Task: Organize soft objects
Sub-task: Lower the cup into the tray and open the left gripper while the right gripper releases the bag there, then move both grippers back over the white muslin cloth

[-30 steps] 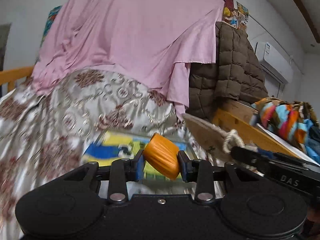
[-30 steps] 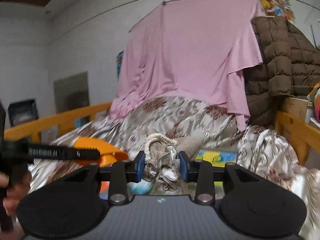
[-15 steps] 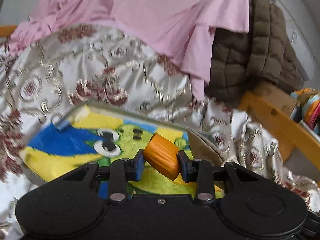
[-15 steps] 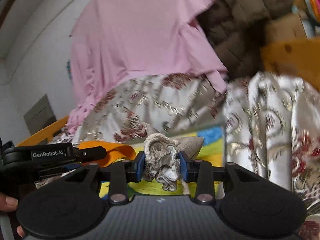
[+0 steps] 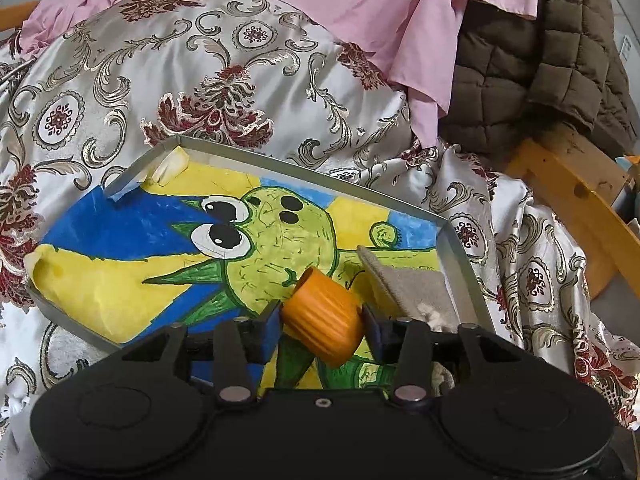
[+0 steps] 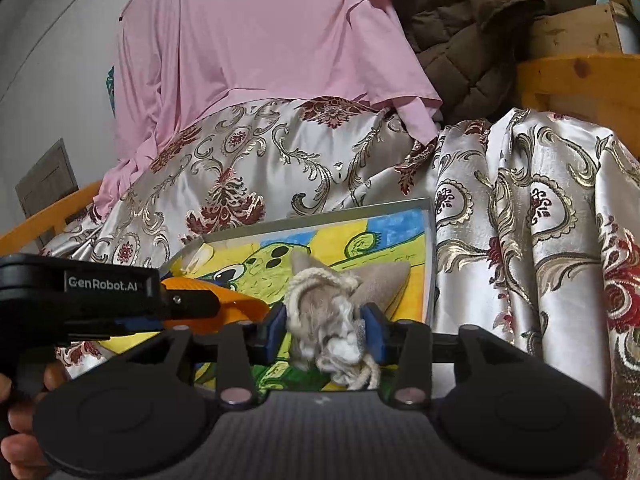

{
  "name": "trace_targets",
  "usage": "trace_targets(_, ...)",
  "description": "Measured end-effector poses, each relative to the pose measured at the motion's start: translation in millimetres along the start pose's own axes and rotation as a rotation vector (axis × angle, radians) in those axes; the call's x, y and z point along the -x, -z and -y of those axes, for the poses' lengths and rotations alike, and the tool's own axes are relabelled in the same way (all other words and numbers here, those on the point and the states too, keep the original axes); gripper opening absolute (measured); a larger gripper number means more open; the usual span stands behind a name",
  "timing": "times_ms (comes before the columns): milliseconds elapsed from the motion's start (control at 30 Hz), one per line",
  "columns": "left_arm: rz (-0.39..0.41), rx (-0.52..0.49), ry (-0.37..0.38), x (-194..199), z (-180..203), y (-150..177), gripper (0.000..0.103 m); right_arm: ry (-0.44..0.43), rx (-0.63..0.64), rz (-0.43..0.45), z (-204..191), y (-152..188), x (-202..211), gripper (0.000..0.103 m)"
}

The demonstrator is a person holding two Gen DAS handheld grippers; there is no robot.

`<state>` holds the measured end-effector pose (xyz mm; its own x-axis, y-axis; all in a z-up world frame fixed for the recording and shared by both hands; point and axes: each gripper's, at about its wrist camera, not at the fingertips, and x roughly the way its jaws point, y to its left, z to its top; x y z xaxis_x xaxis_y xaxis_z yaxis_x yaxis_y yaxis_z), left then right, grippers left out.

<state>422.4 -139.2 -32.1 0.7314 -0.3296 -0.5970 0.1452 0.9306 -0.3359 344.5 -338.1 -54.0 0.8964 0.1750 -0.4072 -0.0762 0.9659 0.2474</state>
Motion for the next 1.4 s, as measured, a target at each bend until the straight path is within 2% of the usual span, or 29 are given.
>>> trace_targets(200, -0.008, 0.002, -0.04, 13, 1, -2, 0.062, 0.017, 0.026, -0.01, -3, -6, 5, 0.07)
trace_targets(267, 0.002, 0.01, -0.034, 24, 1, -4, 0.072, 0.025, 0.033, -0.006, -4, -10, 11, 0.077)
trace_targets(367, 0.049, 0.003, -0.032, 52, 3, -5, 0.084, 0.029, 0.052, 0.006, -8, -19, 27, 0.087)
trace_targets(600, 0.194, -0.045, -0.004, 144, 9, -5, 0.098, 0.041, 0.12, 0.055, -41, -46, 85, 0.101)
trace_targets(800, 0.324, -0.094, -0.001, 229, 9, 12, 0.102, 0.05, 0.198, 0.128, -85, -62, 152, 0.103)
trace_targets(933, 0.393, -0.102, -0.008, 281, 3, 34, 0.102, 0.093, 0.212, 0.2, -107, -57, 200, 0.103)
trace_targets(1133, 0.472, -0.144, -0.074, 341, -5, 82, 0.102, 0.162, 0.206, 0.319, -135, -26, 263, 0.103)
trace_targets(1300, 0.522, -0.149, -0.108, 384, -12, 128, 0.102, 0.145, 0.229, 0.379, -154, 11, 307, 0.103)
trace_targets(1400, 0.513, -0.154, -0.119, 401, -18, 151, 0.102, 0.137, 0.251, 0.393, -161, 40, 333, 0.103)
